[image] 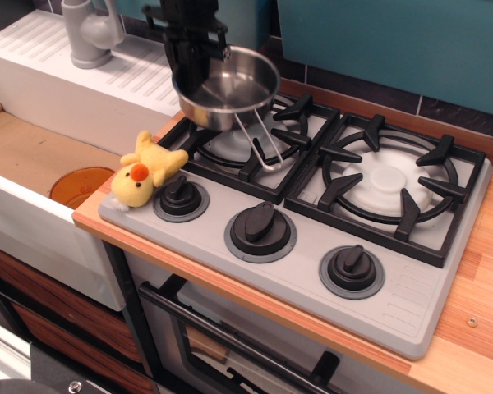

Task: Put pan on stove and put stuffedduck in pan

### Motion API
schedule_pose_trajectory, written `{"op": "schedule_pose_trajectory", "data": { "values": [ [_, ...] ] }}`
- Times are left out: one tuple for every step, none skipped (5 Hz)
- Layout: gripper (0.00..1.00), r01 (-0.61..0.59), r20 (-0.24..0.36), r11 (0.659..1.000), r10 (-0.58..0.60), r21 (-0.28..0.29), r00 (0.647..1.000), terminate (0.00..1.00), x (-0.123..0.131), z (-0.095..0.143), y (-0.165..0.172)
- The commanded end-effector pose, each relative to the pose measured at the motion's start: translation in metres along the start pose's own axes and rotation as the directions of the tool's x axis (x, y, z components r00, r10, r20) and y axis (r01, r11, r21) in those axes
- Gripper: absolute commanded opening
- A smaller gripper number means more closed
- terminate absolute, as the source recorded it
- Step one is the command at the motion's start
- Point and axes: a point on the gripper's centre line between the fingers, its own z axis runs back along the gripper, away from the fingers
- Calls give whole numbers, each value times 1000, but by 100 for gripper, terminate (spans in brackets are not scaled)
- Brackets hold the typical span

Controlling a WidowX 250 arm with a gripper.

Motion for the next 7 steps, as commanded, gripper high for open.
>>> {"op": "schedule_pose_trajectory", "data": {
  "values": [
    [100,6,74,1000,-6,13,997,0,17,11,-1],
    [100,-10,47,1000,9,15,999,0,10,26,-9],
    [100,-33,10,999,33,30,999,0,-1,49,-19],
    [100,-27,-31,999,28,39,999,0,-5,77,-17],
    [100,13,-70,998,-9,55,998,0,-6,104,-15],
    [100,13,-70,998,-9,55,998,0,-6,104,-15],
    [100,13,-70,998,-9,55,998,0,-6,104,-15]
  ]
}}
